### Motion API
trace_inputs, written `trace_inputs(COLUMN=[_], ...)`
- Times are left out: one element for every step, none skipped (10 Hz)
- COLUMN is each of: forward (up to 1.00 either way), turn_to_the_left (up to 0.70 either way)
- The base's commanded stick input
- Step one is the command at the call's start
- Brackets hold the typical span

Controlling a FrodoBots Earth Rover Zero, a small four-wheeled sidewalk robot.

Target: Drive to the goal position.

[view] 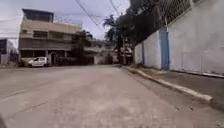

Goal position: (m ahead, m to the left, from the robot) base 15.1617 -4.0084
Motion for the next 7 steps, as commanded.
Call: trace_inputs(forward=[1.00,1.00,1.00,1.00,1.00,1.00,1.00], turn_to_the_left=[0.00,0.00,-0.16,-0.28,-0.09,0.00,0.00])
